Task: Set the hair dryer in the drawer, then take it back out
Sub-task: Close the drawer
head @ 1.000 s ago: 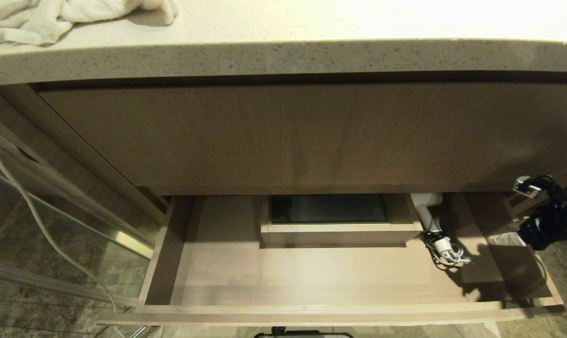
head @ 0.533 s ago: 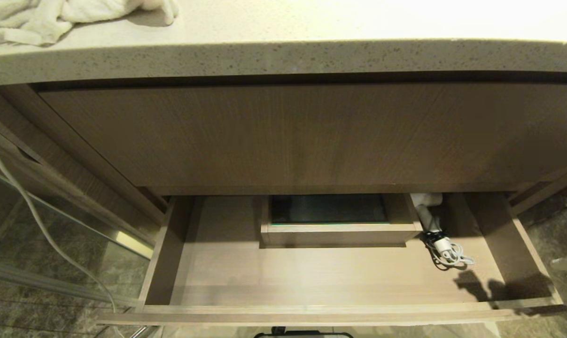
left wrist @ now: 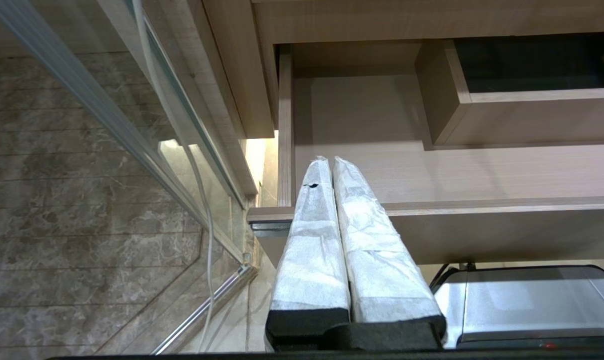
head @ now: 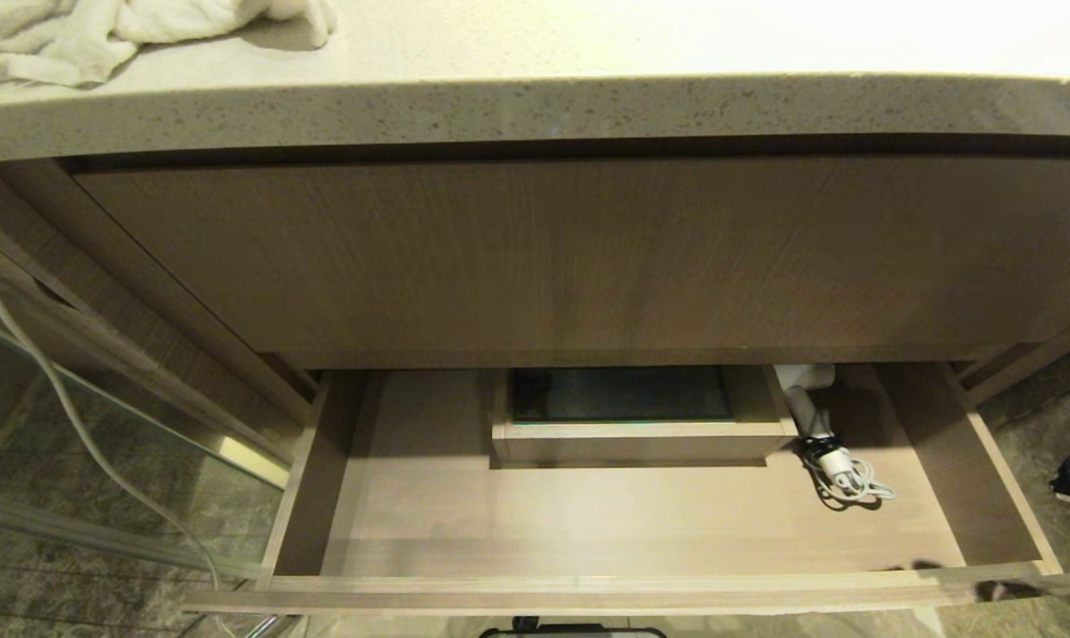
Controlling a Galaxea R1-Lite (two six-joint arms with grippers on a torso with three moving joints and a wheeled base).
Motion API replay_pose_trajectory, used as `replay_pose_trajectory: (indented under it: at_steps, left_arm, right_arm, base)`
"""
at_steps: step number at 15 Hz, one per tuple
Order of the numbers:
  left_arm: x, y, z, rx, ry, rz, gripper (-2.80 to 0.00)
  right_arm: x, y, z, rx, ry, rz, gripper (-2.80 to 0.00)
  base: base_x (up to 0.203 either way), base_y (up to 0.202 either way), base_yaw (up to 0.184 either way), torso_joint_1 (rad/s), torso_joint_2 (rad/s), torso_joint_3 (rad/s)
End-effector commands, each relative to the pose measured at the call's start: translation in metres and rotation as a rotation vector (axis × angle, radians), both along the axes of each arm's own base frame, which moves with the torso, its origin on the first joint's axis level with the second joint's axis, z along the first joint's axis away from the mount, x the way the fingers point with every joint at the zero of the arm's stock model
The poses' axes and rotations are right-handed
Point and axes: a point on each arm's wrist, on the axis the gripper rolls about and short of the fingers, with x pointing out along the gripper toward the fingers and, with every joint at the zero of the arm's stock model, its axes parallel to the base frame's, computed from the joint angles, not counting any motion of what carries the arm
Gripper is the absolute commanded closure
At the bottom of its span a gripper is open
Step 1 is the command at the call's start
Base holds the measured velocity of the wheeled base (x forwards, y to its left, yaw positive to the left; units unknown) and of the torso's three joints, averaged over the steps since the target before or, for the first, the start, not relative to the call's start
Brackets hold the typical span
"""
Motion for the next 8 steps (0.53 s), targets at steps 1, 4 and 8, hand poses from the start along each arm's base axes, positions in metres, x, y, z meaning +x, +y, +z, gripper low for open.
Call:
replay_pose_trajectory:
  at_steps: [1, 4, 8]
  left_arm:
    - [0.0, 0.0, 0.0, 0.0, 0.003, 0.0, 0.0]
    - [0.0, 0.0, 0.0, 0.0, 0.003, 0.0, 0.0]
    - [0.0, 0.0, 0.0, 0.001, 0.003, 0.0, 0.0]
  right_arm:
    - [0.005, -0.003, -0.01, 0.02, 0.046, 0.007, 0.0]
    - [0.027, -0.016, -0.041, 0.057, 0.162, 0.009, 0.0]
    - [0.049, -0.032, -0.076, 0.047, 0.24, 0.054, 0.0]
  base:
    - [0.0, 0.0, 0.0, 0.0, 0.0, 0.0]
    - [0.0, 0.0, 0.0, 0.0, 0.0, 0.0]
    - [0.0, 0.0, 0.0, 0.0, 0.0, 0.0]
